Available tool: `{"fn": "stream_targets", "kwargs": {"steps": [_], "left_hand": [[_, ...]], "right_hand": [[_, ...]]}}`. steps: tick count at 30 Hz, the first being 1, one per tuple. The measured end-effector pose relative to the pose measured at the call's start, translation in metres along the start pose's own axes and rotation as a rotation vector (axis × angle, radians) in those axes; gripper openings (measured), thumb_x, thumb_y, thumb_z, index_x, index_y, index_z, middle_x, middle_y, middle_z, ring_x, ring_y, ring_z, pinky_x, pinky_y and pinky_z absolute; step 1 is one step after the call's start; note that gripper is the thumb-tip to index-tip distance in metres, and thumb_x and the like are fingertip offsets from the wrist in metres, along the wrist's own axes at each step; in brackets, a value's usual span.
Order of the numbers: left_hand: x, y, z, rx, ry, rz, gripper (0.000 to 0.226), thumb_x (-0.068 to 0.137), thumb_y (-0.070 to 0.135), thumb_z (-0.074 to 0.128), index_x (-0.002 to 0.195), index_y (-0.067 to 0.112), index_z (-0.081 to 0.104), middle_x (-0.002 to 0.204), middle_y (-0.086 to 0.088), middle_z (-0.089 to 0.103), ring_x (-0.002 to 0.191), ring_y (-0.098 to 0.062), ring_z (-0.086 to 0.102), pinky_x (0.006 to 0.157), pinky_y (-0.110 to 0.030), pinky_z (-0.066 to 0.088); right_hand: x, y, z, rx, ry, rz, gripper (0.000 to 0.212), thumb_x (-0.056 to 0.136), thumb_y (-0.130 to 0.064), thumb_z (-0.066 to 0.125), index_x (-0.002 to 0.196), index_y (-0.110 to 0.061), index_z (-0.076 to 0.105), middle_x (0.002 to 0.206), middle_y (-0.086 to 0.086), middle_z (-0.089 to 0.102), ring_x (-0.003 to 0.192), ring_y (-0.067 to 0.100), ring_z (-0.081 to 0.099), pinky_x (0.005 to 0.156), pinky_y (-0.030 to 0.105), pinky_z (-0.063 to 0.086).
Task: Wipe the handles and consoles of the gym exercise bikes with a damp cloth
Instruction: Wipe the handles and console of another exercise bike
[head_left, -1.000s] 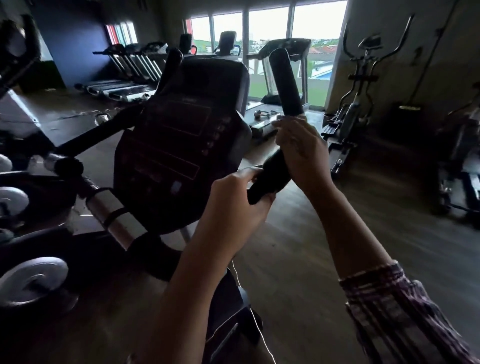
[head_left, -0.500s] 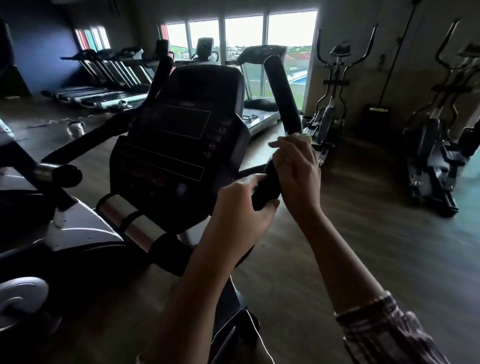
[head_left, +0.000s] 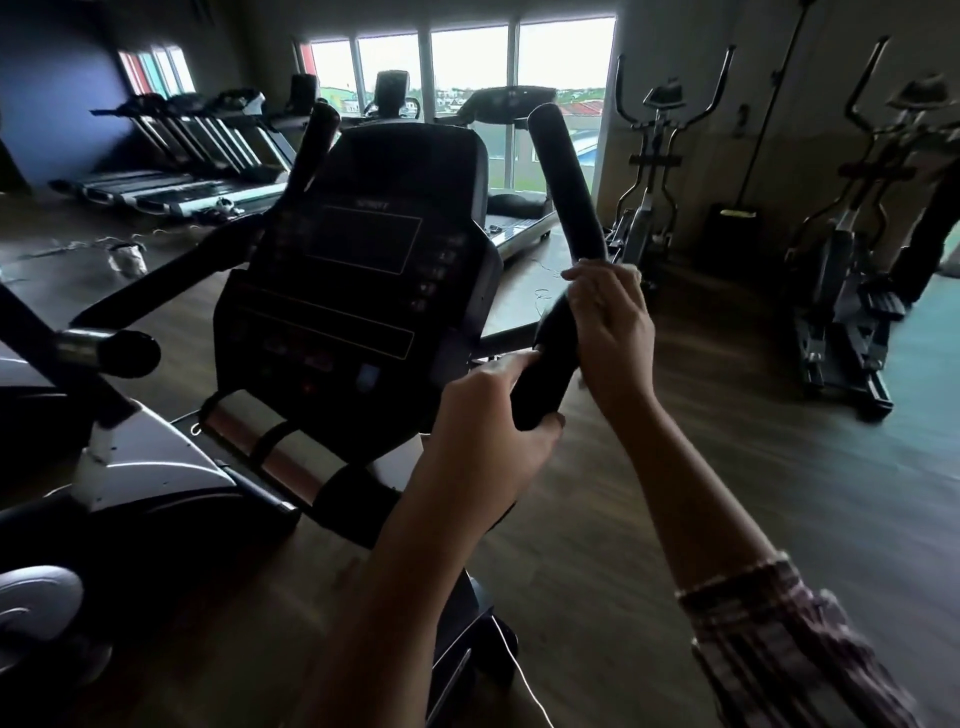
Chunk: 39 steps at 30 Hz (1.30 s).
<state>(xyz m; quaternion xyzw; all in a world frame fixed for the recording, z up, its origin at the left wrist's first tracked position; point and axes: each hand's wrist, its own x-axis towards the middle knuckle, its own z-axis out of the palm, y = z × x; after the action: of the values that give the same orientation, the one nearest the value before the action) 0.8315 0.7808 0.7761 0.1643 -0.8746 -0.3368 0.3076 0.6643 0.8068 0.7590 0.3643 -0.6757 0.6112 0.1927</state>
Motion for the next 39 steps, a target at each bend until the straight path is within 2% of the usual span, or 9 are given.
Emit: {"fn": "stream_targets", "kwargs": {"steps": [8, 11, 14, 20, 24, 29, 32, 35, 39], "left_hand": [[-0.008, -0.006, -0.011, -0.052, -0.069, -0.06, 0.062, 0.075, 0.021, 0.08, 0.132, 0.029, 0.055, 0.104, 0.01, 0.069, 0.083, 0.004, 0.062, 0.072, 0.002, 0.044], [-0.011, -0.008, -0.016, -0.061, -0.08, -0.088, 0.063, 0.072, 0.025, 0.082, 0.13, 0.03, 0.058, 0.102, 0.01, 0.07, 0.084, 0.0, 0.066, 0.073, -0.01, 0.052], [-0.012, -0.008, -0.018, -0.085, -0.09, -0.103, 0.061, 0.071, 0.023, 0.083, 0.127, 0.029, 0.06, 0.096, 0.021, 0.062, 0.077, 0.01, 0.06, 0.071, 0.002, 0.044], [-0.011, -0.007, -0.019, -0.128, -0.098, -0.148, 0.063, 0.069, 0.024, 0.085, 0.126, 0.033, 0.059, 0.088, 0.032, 0.051, 0.077, 0.015, 0.054, 0.061, 0.004, 0.043], [-0.012, -0.005, -0.019, -0.125, -0.093, -0.157, 0.063, 0.068, 0.027, 0.085, 0.125, 0.037, 0.059, 0.094, 0.03, 0.055, 0.083, 0.016, 0.055, 0.063, -0.006, 0.05], [-0.014, -0.002, -0.017, -0.144, -0.08, -0.187, 0.065, 0.068, 0.021, 0.086, 0.125, 0.035, 0.059, 0.089, 0.038, 0.046, 0.076, 0.018, 0.057, 0.056, 0.006, 0.039], [-0.015, -0.003, -0.016, -0.137, -0.077, -0.19, 0.063, 0.067, 0.02, 0.087, 0.123, 0.035, 0.062, 0.099, 0.028, 0.061, 0.084, 0.015, 0.063, 0.058, 0.003, 0.042], [-0.016, -0.003, -0.015, -0.119, -0.062, -0.191, 0.06, 0.068, 0.021, 0.087, 0.121, 0.037, 0.063, 0.11, 0.022, 0.065, 0.087, 0.016, 0.062, 0.061, -0.001, 0.047], [-0.016, -0.002, -0.014, -0.121, -0.054, -0.216, 0.059, 0.067, 0.02, 0.086, 0.119, 0.037, 0.063, 0.109, 0.02, 0.067, 0.087, 0.01, 0.065, 0.06, -0.007, 0.051]], "right_hand": [[0.008, -0.017, -0.013, -0.426, -0.397, -0.45, 0.016, 0.086, -0.016, 0.059, 0.088, -0.013, 0.074, 0.096, -0.003, 0.071, 0.101, 0.015, 0.057, 0.088, 0.018, 0.035], [0.025, -0.015, -0.016, -0.358, -0.397, -0.374, 0.017, 0.085, -0.016, 0.058, 0.087, -0.011, 0.075, 0.093, 0.002, 0.071, 0.097, 0.02, 0.06, 0.088, 0.026, 0.042], [0.029, -0.016, -0.012, -0.403, -0.36, -0.274, 0.019, 0.085, -0.02, 0.057, 0.085, -0.012, 0.074, 0.092, 0.002, 0.07, 0.099, 0.022, 0.059, 0.085, 0.027, 0.042], [0.022, -0.018, -0.015, -0.472, -0.528, -0.533, 0.021, 0.085, -0.019, 0.054, 0.073, -0.012, 0.069, 0.076, -0.002, 0.067, 0.08, 0.02, 0.061, 0.084, 0.031, 0.046], [0.037, -0.012, -0.014, -0.367, -0.413, -0.339, 0.02, 0.084, -0.018, 0.054, 0.076, -0.011, 0.071, 0.082, 0.002, 0.068, 0.09, 0.025, 0.062, 0.083, 0.033, 0.048], [0.014, -0.015, -0.013, -0.477, -0.495, -0.629, 0.025, 0.084, -0.021, 0.048, 0.066, -0.014, 0.065, 0.069, -0.002, 0.064, 0.075, 0.02, 0.06, 0.08, 0.031, 0.046], [0.031, -0.004, -0.016, -0.328, -0.475, -0.554, 0.021, 0.086, -0.017, 0.052, 0.071, -0.011, 0.066, 0.074, 0.001, 0.065, 0.076, 0.02, 0.059, 0.082, 0.037, 0.049], [0.03, 0.0, -0.012, -0.161, -0.267, -0.28, 0.021, 0.085, -0.016, 0.054, 0.08, -0.01, 0.073, 0.094, 0.005, 0.071, 0.096, 0.026, 0.062, 0.097, 0.038, 0.042], [-0.012, -0.001, -0.011, -0.261, -0.249, -0.423, 0.025, 0.09, -0.021, 0.048, 0.096, -0.01, 0.07, 0.115, 0.006, 0.067, 0.115, 0.029, 0.054, 0.113, 0.05, 0.03]]}}
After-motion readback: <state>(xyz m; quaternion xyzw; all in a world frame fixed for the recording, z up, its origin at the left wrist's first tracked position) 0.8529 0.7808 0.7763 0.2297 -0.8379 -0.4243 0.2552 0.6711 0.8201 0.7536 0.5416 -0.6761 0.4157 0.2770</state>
